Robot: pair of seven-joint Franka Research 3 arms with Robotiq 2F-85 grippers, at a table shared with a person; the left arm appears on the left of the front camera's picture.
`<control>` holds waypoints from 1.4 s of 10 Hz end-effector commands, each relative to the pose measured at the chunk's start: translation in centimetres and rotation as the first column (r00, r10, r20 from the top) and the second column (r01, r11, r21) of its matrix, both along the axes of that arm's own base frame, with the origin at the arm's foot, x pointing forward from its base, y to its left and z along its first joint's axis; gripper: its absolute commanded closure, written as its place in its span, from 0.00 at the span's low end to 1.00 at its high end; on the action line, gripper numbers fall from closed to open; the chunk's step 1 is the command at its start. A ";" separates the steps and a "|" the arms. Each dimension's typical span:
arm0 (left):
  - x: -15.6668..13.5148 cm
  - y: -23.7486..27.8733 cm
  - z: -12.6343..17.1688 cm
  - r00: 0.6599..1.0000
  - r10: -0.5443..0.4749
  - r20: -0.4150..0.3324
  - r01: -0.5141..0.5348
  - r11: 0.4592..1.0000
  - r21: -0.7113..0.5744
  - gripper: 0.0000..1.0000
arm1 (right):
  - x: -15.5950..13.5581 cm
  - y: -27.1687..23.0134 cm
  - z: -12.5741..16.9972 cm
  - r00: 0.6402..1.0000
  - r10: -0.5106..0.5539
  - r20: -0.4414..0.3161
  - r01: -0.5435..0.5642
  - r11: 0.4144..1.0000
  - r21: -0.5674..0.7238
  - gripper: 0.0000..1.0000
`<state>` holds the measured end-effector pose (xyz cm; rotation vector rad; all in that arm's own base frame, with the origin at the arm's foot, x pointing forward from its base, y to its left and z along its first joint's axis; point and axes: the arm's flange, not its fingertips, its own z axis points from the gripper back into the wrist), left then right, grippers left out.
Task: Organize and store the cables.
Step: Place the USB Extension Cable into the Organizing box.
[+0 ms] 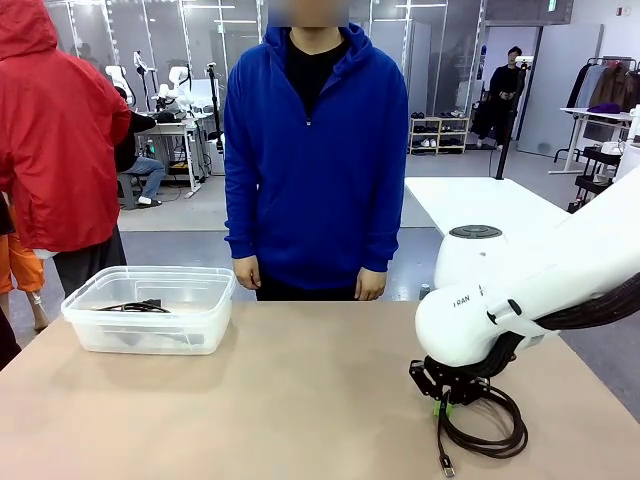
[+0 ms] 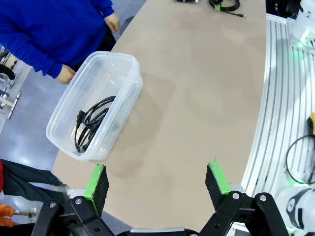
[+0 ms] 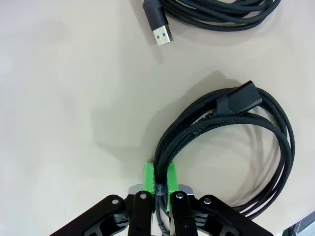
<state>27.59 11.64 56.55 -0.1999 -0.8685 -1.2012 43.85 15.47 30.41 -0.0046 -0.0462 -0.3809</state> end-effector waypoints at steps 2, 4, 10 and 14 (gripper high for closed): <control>-0.2 0.0 0.1 1.000 -0.010 -0.003 0.010 1.000 0.003 0.00 | 0.0 1.3 0.3 1.000 -0.014 0.010 0.014 0.999 -0.036 1.00; -0.2 0.0 0.1 1.000 -0.010 -0.003 0.010 1.000 0.003 0.00 | -1.1 2.0 3.5 0.998 0.060 0.001 -0.060 0.998 -0.035 1.00; -0.2 0.0 0.1 1.000 -0.010 -0.003 0.010 1.000 0.003 0.00 | -2.3 3.3 6.8 0.994 0.102 0.040 -0.100 0.994 -0.036 1.00; -0.2 0.0 0.1 1.000 -0.010 -0.003 0.010 1.000 0.003 0.00 | -2.3 3.3 6.8 0.994 0.102 0.040 -0.100 0.994 -0.036 1.00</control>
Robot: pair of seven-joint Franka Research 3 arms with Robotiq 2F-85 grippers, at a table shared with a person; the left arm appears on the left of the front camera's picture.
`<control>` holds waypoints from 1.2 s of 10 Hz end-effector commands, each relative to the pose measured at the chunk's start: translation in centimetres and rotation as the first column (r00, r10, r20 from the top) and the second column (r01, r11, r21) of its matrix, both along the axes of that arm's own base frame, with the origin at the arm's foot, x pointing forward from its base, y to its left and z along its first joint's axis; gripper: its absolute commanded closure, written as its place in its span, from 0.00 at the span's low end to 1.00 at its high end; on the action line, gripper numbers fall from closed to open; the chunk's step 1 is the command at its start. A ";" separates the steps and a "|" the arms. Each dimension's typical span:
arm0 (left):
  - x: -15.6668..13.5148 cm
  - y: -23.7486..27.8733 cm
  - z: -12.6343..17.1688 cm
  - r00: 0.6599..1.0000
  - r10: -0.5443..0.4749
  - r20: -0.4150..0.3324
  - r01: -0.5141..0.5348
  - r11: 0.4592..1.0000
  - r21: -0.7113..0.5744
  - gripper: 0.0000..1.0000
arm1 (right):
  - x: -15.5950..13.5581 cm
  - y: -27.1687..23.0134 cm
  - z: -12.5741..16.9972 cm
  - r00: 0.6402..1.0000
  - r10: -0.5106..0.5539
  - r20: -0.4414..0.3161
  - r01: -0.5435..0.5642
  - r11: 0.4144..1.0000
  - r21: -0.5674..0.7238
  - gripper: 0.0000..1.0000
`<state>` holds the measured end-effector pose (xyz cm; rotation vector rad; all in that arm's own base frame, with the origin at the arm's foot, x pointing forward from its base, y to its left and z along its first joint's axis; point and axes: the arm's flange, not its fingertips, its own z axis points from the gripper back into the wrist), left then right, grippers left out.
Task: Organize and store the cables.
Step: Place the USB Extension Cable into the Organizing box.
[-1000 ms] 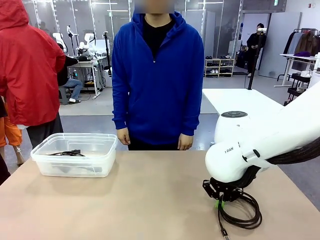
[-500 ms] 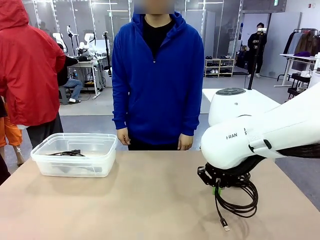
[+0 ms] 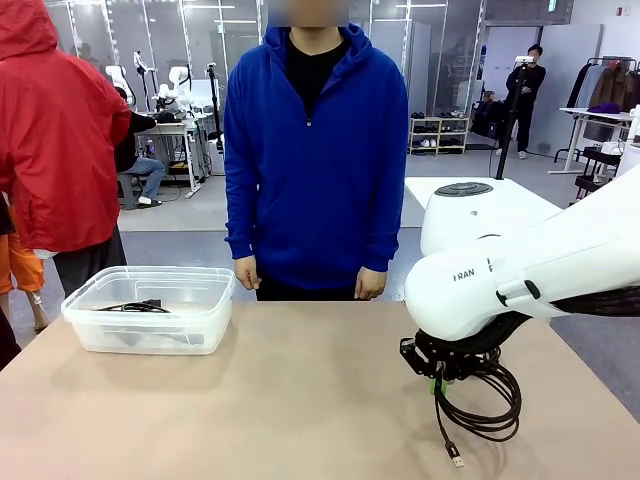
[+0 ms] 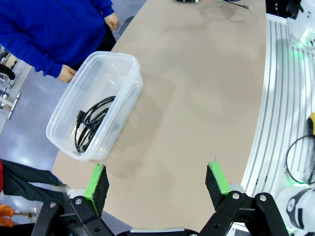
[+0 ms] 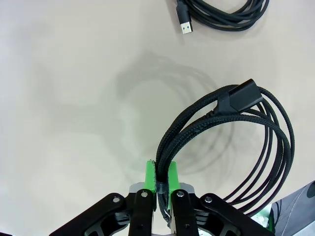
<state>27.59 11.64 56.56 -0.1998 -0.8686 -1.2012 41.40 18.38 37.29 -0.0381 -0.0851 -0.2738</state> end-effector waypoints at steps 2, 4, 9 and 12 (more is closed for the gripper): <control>-0.2 0.0 0.1 1.000 -0.010 -0.003 0.010 1.000 0.003 0.00 | 0.0 0.0 0.0 1.000 0.000 0.000 0.000 1.000 0.000 0.89; -0.2 0.0 0.1 1.000 -0.010 -0.003 0.010 1.000 0.003 0.00 | 1.0 4.9 3.5 0.991 0.119 0.061 -0.115 0.991 -0.068 0.89; -0.2 0.0 0.1 1.000 -0.010 -0.003 0.010 1.000 0.003 0.00 | 4.1 24.0 4.0 0.962 0.270 -0.050 -0.274 0.951 -0.139 0.89; -0.2 0.0 0.1 1.000 -0.010 -0.003 0.010 1.000 0.003 0.00 | 3.2 32.5 1.3 0.963 0.269 -0.021 -0.269 0.952 -0.143 0.89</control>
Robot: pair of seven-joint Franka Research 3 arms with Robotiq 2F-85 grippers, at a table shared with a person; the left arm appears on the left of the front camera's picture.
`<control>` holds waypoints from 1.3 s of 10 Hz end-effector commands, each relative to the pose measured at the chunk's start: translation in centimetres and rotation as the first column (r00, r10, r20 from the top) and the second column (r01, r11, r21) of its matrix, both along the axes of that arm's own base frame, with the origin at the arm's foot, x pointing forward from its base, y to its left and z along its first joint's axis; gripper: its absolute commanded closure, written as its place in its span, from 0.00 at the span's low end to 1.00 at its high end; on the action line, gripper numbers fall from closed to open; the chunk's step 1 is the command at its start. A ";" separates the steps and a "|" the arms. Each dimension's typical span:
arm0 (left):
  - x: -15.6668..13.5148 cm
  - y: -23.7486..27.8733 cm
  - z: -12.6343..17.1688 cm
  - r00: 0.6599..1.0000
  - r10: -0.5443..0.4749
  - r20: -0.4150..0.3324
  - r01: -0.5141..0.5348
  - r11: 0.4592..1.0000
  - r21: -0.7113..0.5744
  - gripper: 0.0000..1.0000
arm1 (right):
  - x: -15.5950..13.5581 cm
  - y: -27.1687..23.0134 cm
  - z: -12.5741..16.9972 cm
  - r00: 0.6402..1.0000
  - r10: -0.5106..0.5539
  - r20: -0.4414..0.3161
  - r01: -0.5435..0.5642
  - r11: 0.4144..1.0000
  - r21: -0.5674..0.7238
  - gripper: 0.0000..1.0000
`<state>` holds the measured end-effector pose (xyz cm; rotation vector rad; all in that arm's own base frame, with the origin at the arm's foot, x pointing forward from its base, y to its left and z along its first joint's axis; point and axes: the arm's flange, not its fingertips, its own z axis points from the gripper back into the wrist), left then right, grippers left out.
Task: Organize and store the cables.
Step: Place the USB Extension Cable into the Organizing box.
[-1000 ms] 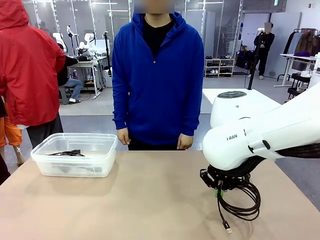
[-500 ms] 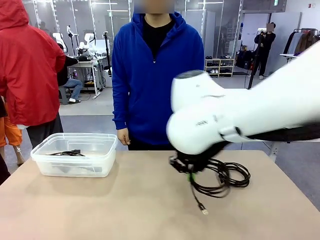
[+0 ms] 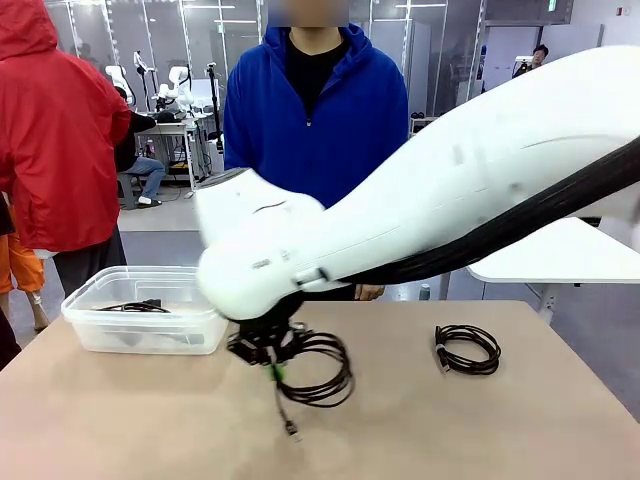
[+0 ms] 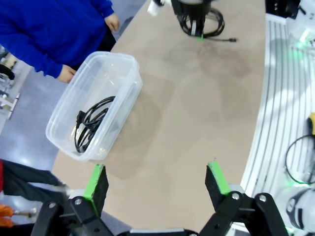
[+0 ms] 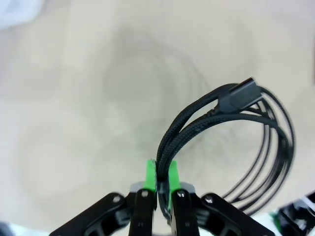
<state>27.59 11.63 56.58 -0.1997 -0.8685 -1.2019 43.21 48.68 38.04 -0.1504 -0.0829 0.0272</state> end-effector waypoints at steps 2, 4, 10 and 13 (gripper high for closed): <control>-0.2 0.0 0.1 1.000 -0.009 -0.003 0.009 1.000 0.003 0.00 | 0.5 6.2 -1.4 1.000 0.018 0.016 -0.018 1.000 -0.011 0.89; -0.2 0.0 0.1 1.000 -0.009 -0.003 0.009 1.000 0.003 0.00 | -0.5 7.1 -1.5 1.000 0.017 -0.009 -0.016 0.997 0.070 0.89; -0.2 0.0 0.1 1.000 -0.009 -0.003 0.009 1.000 0.003 0.00 | -0.2 6.7 -2.4 0.999 0.033 0.002 -0.033 0.999 0.023 0.89; -0.2 0.0 0.1 1.000 -0.009 -0.003 0.009 1.000 0.003 0.00 | -0.1 4.5 -3.1 0.995 0.066 -0.076 -0.055 0.989 0.134 0.89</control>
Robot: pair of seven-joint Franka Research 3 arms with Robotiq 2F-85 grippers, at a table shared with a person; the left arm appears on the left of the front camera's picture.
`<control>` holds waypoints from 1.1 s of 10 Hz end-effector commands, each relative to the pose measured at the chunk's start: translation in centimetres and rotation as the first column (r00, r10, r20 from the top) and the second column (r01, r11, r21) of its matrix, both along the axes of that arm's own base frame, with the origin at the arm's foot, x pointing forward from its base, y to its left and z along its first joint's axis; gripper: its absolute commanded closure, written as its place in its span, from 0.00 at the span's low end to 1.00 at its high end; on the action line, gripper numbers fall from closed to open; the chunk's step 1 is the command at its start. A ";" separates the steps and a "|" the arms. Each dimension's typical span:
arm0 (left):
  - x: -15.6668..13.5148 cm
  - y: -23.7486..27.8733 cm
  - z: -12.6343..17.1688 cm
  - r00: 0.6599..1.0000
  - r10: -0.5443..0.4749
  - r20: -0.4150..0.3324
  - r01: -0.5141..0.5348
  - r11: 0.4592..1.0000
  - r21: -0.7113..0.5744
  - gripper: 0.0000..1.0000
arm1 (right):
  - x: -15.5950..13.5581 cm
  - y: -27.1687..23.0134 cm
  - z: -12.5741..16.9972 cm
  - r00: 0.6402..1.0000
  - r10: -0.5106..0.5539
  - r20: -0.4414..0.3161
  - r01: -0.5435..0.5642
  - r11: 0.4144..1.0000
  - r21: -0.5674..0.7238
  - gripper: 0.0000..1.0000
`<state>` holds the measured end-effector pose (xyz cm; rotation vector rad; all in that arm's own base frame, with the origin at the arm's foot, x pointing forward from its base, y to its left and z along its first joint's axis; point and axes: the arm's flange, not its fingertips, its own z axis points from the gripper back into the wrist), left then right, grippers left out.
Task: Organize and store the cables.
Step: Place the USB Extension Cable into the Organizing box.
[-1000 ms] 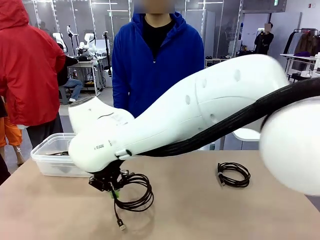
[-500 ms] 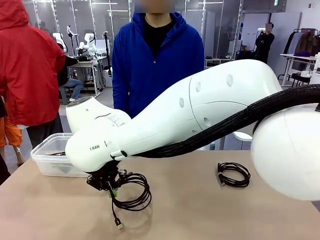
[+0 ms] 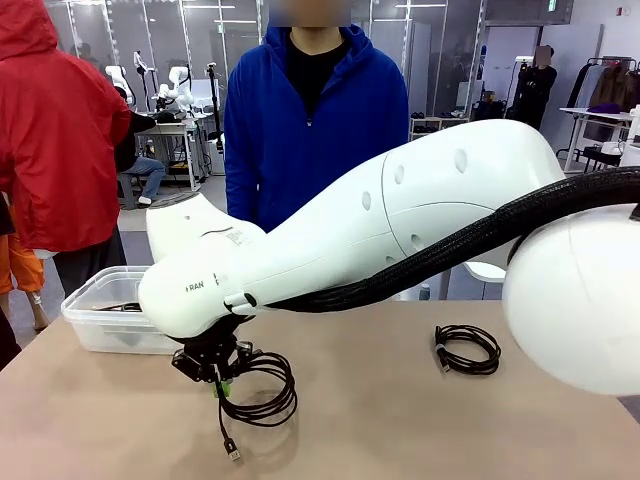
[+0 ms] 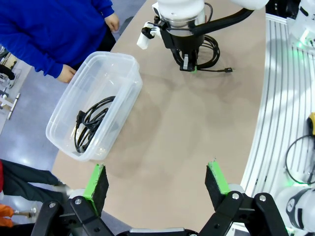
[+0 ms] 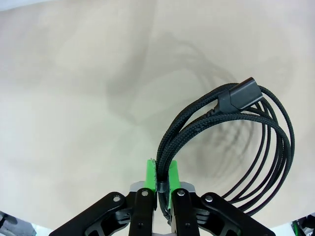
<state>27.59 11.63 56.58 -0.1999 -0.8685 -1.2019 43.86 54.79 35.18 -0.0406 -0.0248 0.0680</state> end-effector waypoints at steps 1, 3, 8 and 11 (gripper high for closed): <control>-0.2 0.0 0.1 1.000 -0.009 -0.003 0.009 1.000 0.003 0.00 | -0.8 -1.7 -0.4 0.999 0.038 -0.023 -0.038 0.999 0.036 0.80; -0.2 0.0 0.1 1.000 -0.009 -0.003 0.009 1.000 0.003 0.00 | -1.1 -2.8 0.0 0.999 0.036 -0.005 -0.036 0.998 0.054 0.38; -0.2 0.0 0.1 1.000 -0.009 -0.003 0.009 1.000 0.003 0.00 | -2.4 -8.3 2.6 0.996 0.091 -0.010 -0.087 0.973 0.215 0.03; 2.1 -4.4 -0.8 0.993 0.043 -0.111 -0.052 0.995 -0.085 0.00 | -4.6 -16.8 6.2 0.975 0.212 0.061 -0.219 0.905 0.366 0.00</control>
